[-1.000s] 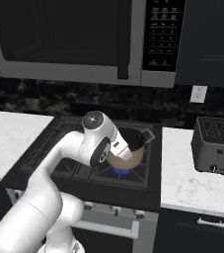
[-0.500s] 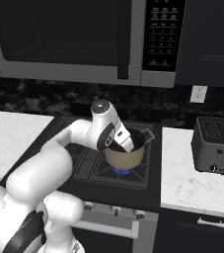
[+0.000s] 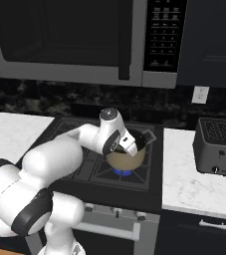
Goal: Put the potato and lime in the pot. Retrieve the spatula and lightly stir the vegetables in the pot.
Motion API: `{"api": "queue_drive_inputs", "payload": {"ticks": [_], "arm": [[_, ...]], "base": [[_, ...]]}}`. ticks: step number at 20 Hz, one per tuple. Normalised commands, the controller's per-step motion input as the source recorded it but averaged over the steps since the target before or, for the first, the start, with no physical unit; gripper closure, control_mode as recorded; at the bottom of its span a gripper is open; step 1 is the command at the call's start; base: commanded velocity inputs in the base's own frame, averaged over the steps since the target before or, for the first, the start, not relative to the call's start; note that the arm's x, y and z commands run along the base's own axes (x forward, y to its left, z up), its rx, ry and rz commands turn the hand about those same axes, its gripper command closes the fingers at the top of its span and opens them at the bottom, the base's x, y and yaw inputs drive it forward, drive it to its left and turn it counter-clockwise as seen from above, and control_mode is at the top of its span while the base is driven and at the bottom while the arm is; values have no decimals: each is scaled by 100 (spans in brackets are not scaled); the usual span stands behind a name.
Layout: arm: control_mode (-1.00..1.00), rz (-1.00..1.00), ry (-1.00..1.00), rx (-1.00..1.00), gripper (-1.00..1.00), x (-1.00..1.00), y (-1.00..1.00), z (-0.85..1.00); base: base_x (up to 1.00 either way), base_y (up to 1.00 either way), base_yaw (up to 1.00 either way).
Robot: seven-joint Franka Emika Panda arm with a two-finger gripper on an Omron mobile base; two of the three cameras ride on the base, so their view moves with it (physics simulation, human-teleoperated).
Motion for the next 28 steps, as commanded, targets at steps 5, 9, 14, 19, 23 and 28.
{"api": "queue_drive_inputs", "payload": {"ticks": [5, 9, 14, 19, 23, 28], "arm": [[-100, 11, 0, 0, 100, 14, 0, -8], [-100, 8, 0, 0, -100, 6, 0, -7], [-100, 4, 0, 0, -100, 23, 0, -6], [-100, 0, 0, 0, -100, 1, 1, 6], [-100, 0, -7, 0, -100, -9, 9, 43], [-100, 1, -12, 0, -100, -60, 39, 67]], "base": [[0, 0, 0], [0, 0, 0], [0, 0, 0], [0, 0, 0], [0, 0, 0], [0, 0, 0]]}}
